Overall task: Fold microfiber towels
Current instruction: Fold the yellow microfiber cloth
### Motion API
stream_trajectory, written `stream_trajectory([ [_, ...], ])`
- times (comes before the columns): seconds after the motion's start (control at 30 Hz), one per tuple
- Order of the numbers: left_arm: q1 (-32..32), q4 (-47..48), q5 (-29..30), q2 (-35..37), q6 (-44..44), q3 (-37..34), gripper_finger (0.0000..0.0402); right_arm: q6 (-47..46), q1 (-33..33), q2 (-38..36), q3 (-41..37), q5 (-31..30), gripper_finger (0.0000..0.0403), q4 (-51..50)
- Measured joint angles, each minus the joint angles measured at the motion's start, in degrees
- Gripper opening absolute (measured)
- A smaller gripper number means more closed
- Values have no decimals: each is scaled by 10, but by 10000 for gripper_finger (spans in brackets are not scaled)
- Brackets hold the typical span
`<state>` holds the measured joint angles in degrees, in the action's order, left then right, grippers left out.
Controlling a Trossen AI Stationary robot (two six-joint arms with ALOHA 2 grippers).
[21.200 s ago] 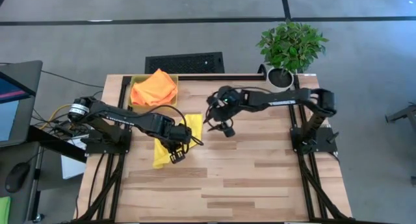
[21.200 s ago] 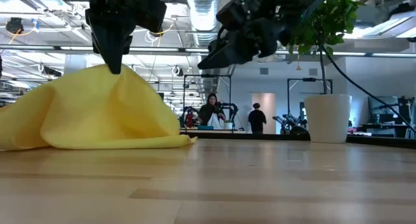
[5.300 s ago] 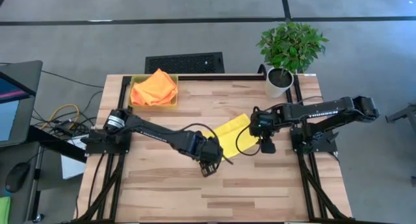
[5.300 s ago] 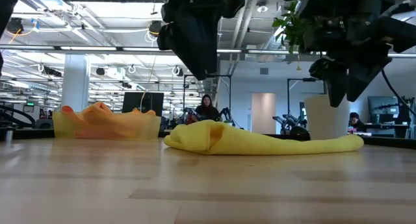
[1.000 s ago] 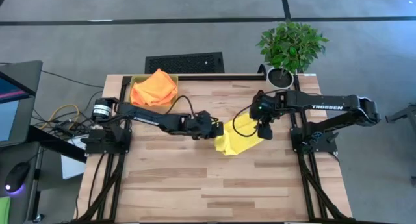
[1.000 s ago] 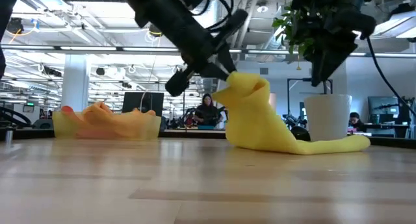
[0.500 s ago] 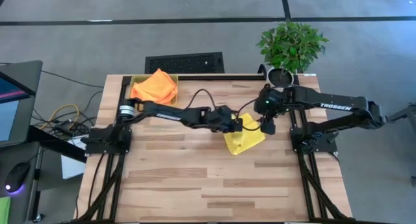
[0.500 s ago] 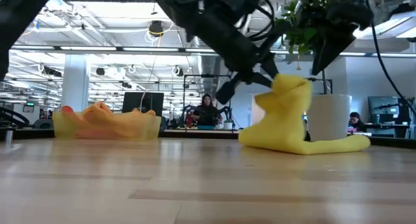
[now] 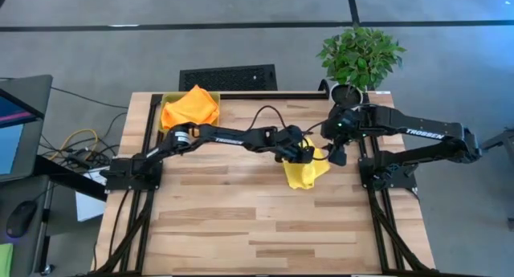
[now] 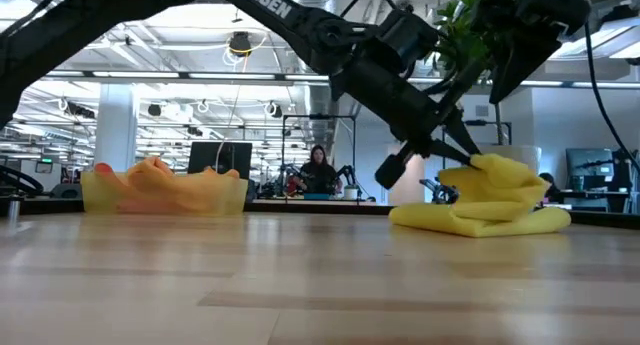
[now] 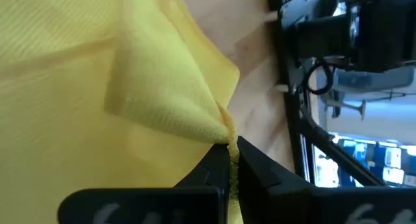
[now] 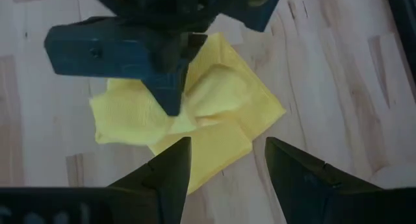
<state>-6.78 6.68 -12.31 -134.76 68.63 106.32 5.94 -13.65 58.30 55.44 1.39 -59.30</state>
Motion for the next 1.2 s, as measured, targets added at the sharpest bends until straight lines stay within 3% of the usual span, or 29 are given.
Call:
stream_trajectory([
  [0.27,-17,-16,-3,-14,17,9,0,-4,1,-1,0,0,221,-4],
  [0.47,-23,-80,-21,-13,-1,9,0,-1,1,-2,0,0,221,-3],
  [0.9,-31,-74,-5,-13,-38,9,1,1,1,-2,0,0,221,-3],
  [1.2,-31,-75,19,-13,-68,9,73,2,1,-2,0,0,221,-3],
])
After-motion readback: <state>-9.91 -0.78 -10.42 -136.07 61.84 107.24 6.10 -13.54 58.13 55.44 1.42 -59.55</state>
